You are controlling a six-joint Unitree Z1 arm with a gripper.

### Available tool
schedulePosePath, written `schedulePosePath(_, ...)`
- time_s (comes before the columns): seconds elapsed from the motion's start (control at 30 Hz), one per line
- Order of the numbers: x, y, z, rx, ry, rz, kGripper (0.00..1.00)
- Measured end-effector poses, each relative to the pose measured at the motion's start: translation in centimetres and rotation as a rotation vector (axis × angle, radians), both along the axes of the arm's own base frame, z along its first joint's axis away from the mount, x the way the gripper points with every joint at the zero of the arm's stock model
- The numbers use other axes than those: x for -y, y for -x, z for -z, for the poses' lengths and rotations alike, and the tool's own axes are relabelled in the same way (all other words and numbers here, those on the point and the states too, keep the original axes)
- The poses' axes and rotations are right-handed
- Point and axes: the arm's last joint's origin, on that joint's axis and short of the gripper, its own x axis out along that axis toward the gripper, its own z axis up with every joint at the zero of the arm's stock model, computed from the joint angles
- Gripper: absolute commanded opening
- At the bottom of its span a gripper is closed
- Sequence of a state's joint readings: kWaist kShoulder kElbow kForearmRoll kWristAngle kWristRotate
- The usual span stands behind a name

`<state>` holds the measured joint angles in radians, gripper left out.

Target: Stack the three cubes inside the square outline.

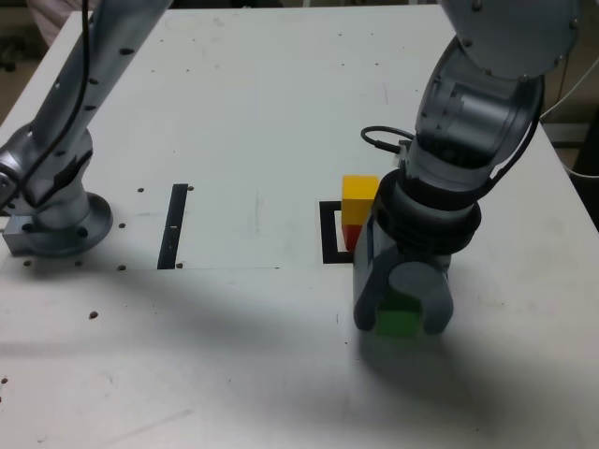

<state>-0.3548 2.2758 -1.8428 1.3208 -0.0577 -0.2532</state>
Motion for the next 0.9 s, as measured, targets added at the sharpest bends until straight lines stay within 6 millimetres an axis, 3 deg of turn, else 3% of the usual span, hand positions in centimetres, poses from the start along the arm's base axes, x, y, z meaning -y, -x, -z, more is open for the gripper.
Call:
schedulePosePath(0.2,-0.2,0.4,-1.1,0.015,-0.009,0.004,0.06)
schedulePosePath(0.53,-1.9,3.8,-8.8,0.147,-0.013,0.014,0.06)
schedulePosePath(0.77,-6.5,6.9,-13.5,0.223,-0.017,0.026,0.06)
schedulePosePath(0.9,-9.5,6.8,-12.6,0.173,-0.029,0.010,0.06)
